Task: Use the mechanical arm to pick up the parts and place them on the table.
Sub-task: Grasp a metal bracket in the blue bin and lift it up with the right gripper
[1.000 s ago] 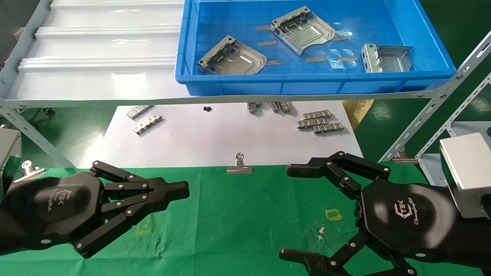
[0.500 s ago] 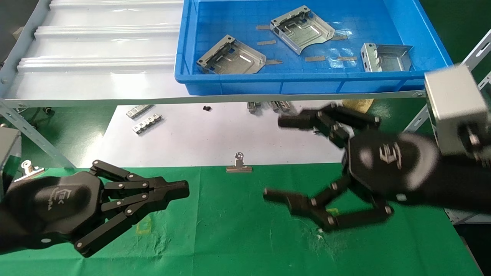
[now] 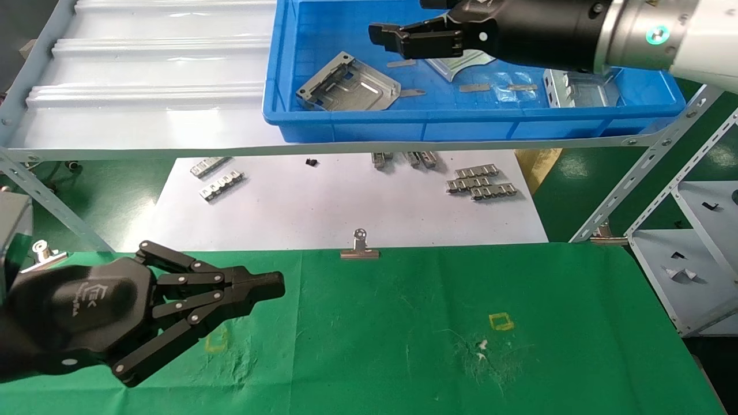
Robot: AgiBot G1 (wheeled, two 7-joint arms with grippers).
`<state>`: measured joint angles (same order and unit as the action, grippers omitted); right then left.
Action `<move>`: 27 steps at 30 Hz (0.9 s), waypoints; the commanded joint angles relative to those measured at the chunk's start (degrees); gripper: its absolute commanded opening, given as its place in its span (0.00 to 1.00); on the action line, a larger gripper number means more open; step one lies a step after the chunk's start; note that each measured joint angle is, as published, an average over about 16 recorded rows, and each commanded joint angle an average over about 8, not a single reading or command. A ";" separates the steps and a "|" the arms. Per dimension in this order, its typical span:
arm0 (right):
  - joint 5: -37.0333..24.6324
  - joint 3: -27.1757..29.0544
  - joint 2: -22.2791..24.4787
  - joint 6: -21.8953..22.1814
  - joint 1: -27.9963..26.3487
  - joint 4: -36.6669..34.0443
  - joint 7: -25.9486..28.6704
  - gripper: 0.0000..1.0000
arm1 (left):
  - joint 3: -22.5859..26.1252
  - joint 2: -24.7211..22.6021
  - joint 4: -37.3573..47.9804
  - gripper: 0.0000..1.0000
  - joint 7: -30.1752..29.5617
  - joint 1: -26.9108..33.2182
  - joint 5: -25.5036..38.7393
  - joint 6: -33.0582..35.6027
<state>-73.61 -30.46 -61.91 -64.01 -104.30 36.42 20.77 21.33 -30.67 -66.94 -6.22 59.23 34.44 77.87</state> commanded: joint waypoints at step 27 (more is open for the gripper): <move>-13.37 -7.99 -15.47 21.55 -11.29 -32.14 -2.13 0.00 | 0.00 0.00 0.00 1.00 0.00 0.00 0.00 0.00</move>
<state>-86.98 -38.52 -77.31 -43.29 -115.62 4.50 18.63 21.33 -30.67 -66.94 -6.22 59.23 34.44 77.87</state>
